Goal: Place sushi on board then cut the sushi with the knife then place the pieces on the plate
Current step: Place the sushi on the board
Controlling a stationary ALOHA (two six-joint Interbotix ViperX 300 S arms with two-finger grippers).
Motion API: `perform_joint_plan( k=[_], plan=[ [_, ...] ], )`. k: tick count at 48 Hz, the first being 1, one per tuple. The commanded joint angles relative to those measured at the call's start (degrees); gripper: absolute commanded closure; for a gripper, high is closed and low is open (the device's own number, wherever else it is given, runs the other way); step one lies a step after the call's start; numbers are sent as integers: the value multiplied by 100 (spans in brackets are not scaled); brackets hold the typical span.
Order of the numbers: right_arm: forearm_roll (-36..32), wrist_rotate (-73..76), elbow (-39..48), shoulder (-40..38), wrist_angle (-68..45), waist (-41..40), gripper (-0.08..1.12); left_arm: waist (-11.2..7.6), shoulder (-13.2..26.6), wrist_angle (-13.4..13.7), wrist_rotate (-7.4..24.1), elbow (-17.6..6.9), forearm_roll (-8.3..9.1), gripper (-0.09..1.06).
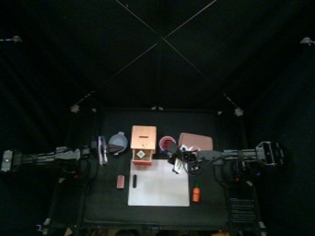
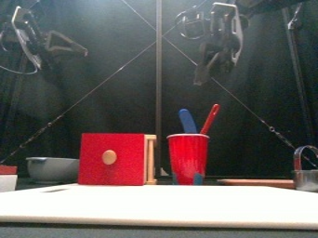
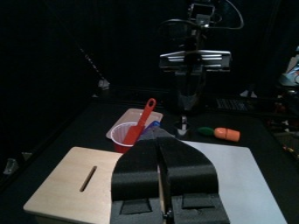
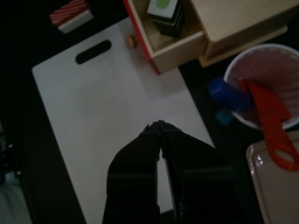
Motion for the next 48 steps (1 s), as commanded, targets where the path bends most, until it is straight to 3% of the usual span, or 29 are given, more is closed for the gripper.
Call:
perform_joint_plan(
  k=[1, 11, 17, 23, 36, 43, 48],
  plan=[
    [-62, 0, -448, 229, -105, -44, 85, 26, 26, -53, -9, -105, 0, 91],
    [141, 9, -1055, 853, -193, -97, 41, 26, 26, -44, -9, -79, 0, 91],
    [290, 44, -1485, 1266, -18, -220, 24, 35, 26, -18, -9, -62, 0, 91],
    [466, 202, -2030, 1679, 422, -255, 24, 35, 26, -18, -9, 18, 0, 91],
    [123, 457, -3270, 2558, 1283, -255, 24, 62, 26, -18, -9, 88, 0, 91],
    [62, 457, -3674, 2936, 1283, -272, 24, 202, 26, -18, 0, 149, 0, 91],
    [9, 448, -3788, 3059, 1301, -308, 24, 466, 26, -9, 0, 220, 0, 90]
  ],
)
